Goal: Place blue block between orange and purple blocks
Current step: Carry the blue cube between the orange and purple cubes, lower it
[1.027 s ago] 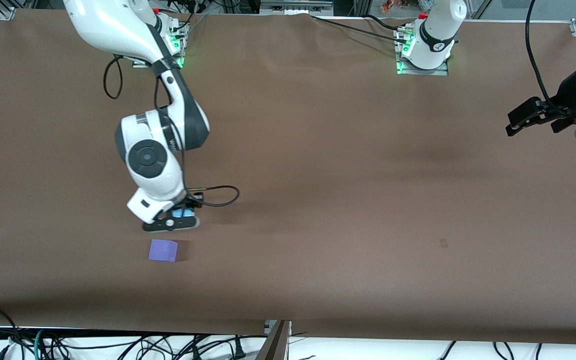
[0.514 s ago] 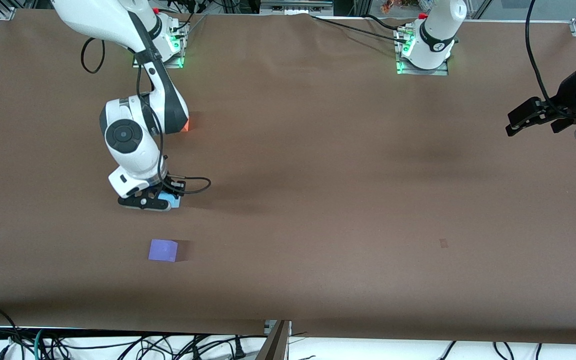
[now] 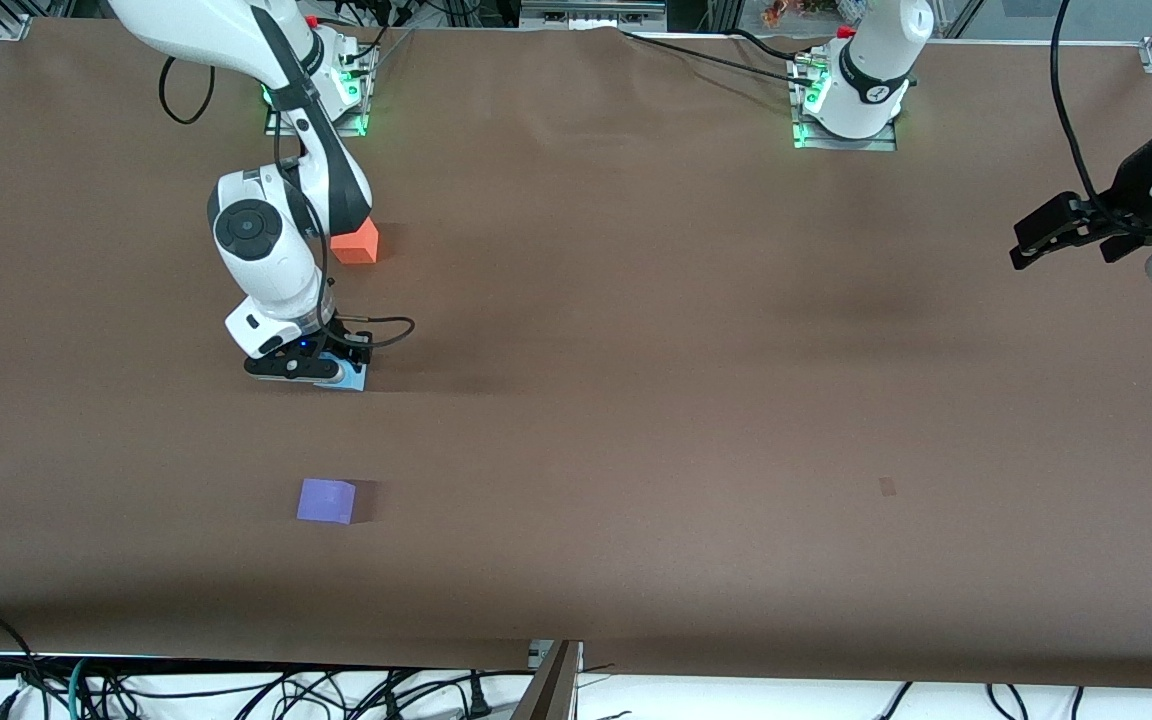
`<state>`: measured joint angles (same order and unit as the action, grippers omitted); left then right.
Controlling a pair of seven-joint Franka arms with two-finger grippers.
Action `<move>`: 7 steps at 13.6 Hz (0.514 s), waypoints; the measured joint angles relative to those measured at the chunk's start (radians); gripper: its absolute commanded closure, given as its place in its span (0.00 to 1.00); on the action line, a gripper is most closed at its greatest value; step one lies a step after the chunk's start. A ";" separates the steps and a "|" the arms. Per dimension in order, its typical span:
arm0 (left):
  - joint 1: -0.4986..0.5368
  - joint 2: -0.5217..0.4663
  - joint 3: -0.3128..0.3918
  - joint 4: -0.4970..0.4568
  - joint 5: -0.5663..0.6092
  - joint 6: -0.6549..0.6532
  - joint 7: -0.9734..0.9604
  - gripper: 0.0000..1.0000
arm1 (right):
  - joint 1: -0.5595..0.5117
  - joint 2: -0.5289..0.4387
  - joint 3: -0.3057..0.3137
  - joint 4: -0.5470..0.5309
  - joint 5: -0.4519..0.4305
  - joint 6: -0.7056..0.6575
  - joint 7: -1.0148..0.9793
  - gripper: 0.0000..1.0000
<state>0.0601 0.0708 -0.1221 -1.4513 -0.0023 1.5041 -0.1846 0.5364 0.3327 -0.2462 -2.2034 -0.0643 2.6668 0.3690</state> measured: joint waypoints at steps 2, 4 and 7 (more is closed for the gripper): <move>0.000 0.000 0.000 0.000 0.000 -0.002 0.000 0.00 | 0.000 -0.005 0.000 -0.032 0.000 0.055 -0.007 0.78; 0.000 0.000 0.000 0.000 0.000 -0.003 0.000 0.00 | 0.000 -0.005 -0.001 -0.055 0.000 0.084 -0.009 0.78; 0.000 0.000 0.000 0.000 0.000 -0.003 0.000 0.00 | 0.000 -0.006 -0.013 -0.069 0.000 0.091 -0.010 0.78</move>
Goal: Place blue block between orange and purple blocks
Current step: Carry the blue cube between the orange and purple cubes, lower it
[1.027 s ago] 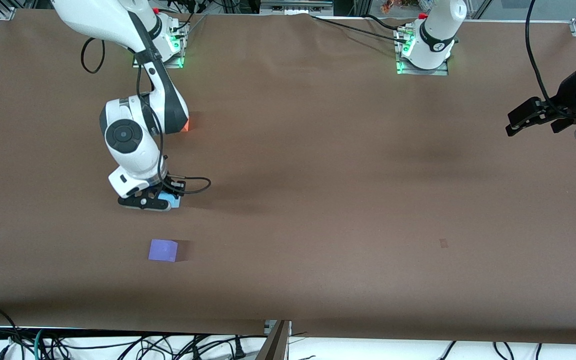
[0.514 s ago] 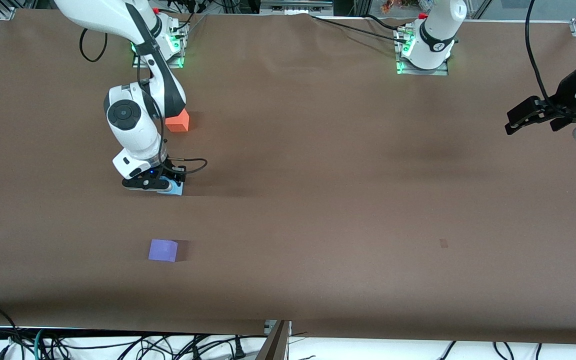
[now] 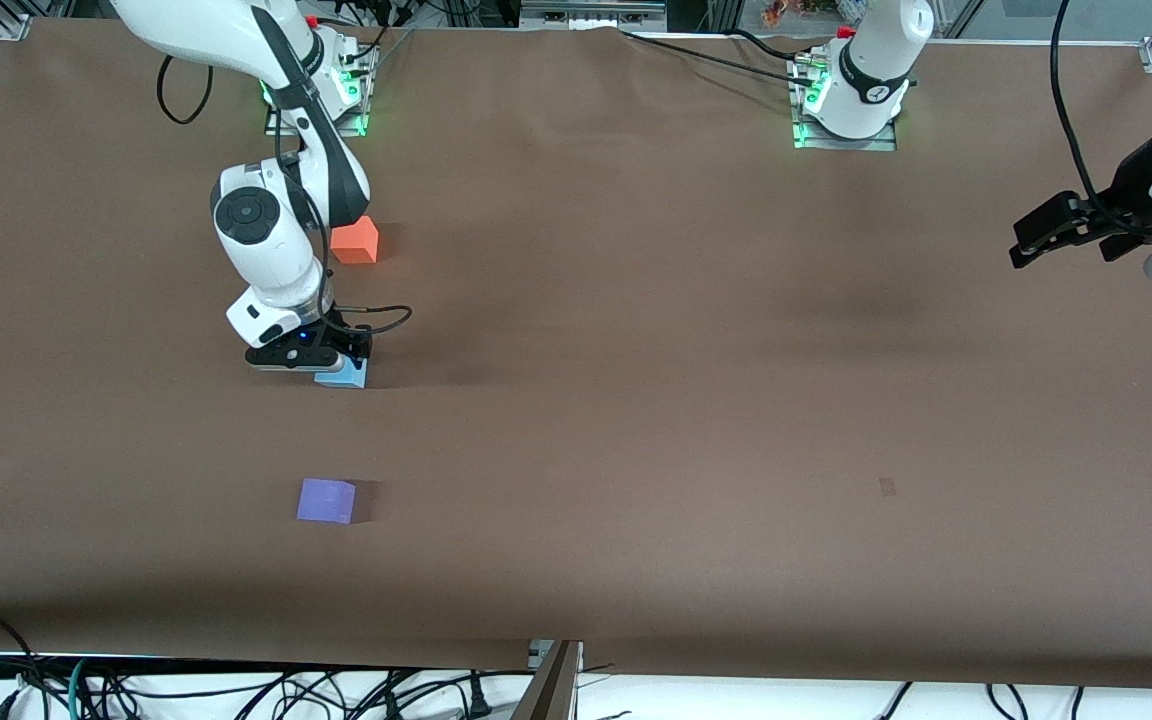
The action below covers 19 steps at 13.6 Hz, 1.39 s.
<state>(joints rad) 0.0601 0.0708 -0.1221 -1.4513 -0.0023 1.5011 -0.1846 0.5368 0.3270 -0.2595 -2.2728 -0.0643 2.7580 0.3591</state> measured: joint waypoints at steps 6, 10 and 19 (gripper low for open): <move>0.000 0.000 0.000 0.000 0.000 -0.003 0.000 0.00 | 0.000 0.000 -0.011 -0.015 0.000 0.029 -0.001 0.78; 0.000 0.000 0.000 0.000 0.000 -0.005 0.000 0.00 | 0.000 0.000 -0.011 -0.043 0.000 0.071 -0.001 0.70; 0.000 0.000 0.001 0.000 0.000 -0.006 0.000 0.00 | 0.000 -0.014 -0.032 -0.021 0.000 0.069 -0.008 0.03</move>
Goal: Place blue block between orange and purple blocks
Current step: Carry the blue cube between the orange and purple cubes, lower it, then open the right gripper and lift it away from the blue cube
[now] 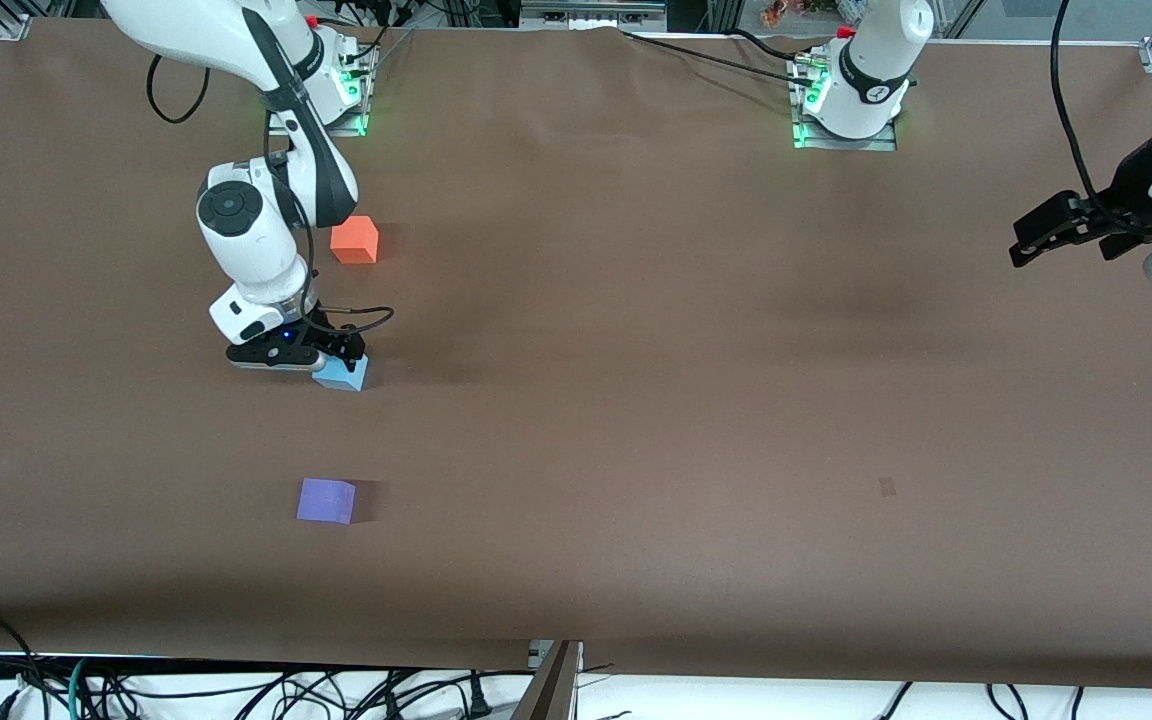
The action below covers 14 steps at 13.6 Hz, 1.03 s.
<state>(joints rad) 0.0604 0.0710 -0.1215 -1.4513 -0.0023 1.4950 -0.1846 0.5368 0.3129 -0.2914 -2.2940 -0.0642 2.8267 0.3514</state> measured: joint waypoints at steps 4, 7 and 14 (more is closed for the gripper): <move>0.001 0.000 0.001 0.000 0.000 -0.001 0.000 0.00 | 0.002 -0.034 0.000 0.133 0.000 -0.255 -0.005 0.02; 0.001 0.000 0.001 0.000 0.000 -0.001 0.000 0.00 | 0.004 -0.065 0.000 0.351 0.000 -0.607 -0.032 0.01; 0.001 0.000 0.001 0.000 0.000 -0.001 0.000 0.00 | 0.004 -0.072 -0.020 0.701 0.000 -1.131 -0.162 0.01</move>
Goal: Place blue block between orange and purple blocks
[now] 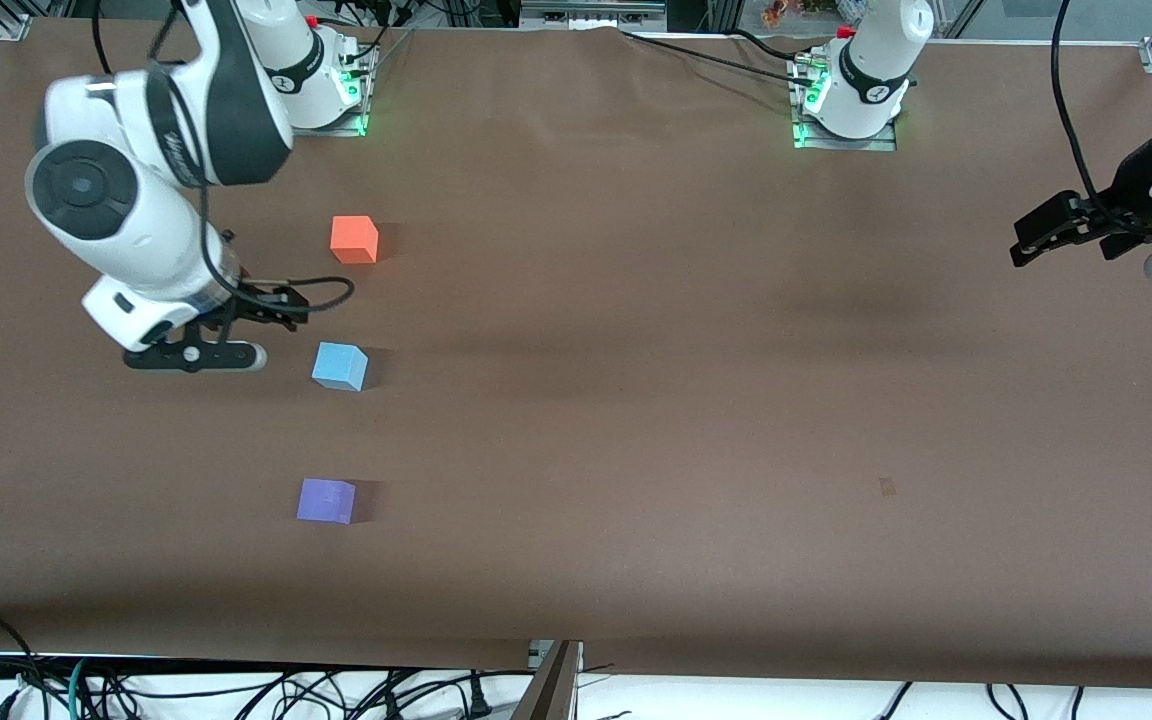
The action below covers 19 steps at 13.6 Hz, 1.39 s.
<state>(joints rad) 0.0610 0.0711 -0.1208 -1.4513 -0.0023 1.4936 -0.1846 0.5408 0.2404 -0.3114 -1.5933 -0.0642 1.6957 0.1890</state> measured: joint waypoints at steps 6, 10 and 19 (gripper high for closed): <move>0.000 0.000 0.000 0.000 0.000 0.000 0.000 0.00 | -0.122 -0.081 0.099 0.062 -0.001 -0.118 -0.011 0.01; 0.000 0.000 0.000 0.000 0.000 0.000 0.000 0.00 | -0.317 -0.142 0.249 0.063 -0.002 -0.120 -0.028 0.01; 0.001 0.000 0.002 0.000 0.000 0.000 0.000 0.00 | -0.503 -0.225 0.364 -0.002 -0.002 -0.170 -0.131 0.01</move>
<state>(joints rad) 0.0621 0.0713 -0.1193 -1.4513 -0.0023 1.4933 -0.1846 0.0379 0.0152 0.0523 -1.5957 -0.0657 1.5256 0.0578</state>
